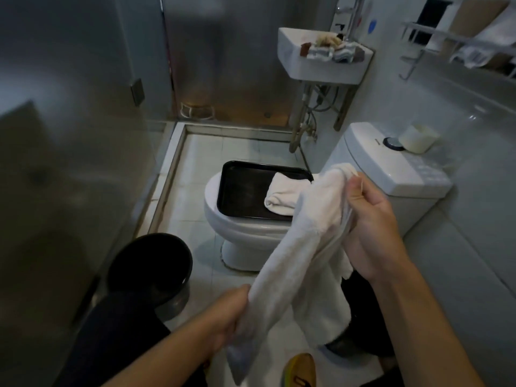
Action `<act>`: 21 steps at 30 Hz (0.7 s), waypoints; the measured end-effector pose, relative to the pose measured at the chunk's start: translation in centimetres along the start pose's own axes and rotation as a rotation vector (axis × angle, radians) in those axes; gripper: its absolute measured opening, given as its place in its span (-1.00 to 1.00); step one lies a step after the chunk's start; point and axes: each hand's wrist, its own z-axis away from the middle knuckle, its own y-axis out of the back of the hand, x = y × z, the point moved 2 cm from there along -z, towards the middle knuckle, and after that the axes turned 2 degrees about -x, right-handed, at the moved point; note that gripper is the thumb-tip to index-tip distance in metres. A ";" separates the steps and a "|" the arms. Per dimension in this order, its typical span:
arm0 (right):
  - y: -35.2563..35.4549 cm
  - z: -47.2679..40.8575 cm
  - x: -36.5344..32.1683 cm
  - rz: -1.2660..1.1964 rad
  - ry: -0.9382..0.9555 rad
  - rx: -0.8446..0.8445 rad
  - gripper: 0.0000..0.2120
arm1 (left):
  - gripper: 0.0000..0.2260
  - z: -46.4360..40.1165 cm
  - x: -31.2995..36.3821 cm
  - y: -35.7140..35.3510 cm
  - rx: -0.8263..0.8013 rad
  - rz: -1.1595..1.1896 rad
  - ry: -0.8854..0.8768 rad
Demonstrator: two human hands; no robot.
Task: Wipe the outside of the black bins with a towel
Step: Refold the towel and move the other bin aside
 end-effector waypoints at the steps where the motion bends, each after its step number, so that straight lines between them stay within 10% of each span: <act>1: 0.0 0.1 -0.1 0.007 0.007 0.001 -0.72 | -0.75 -0.2 -0.3 -0.1 -0.060 -0.015 0.012; 8: 0.8 0.7 -1.3 0.032 0.076 0.049 -0.72 | -0.26 0.8 1.4 -0.1 -0.347 -0.203 0.087; 14: 2.2 0.4 -2.6 0.196 0.155 0.143 -0.70 | -0.83 1.9 4.0 1.0 0.067 -0.189 -0.239; 21: 5.0 -1.7 -4.8 0.640 0.324 0.217 -0.60 | -0.81 4.5 9.4 6.5 0.144 0.142 -0.531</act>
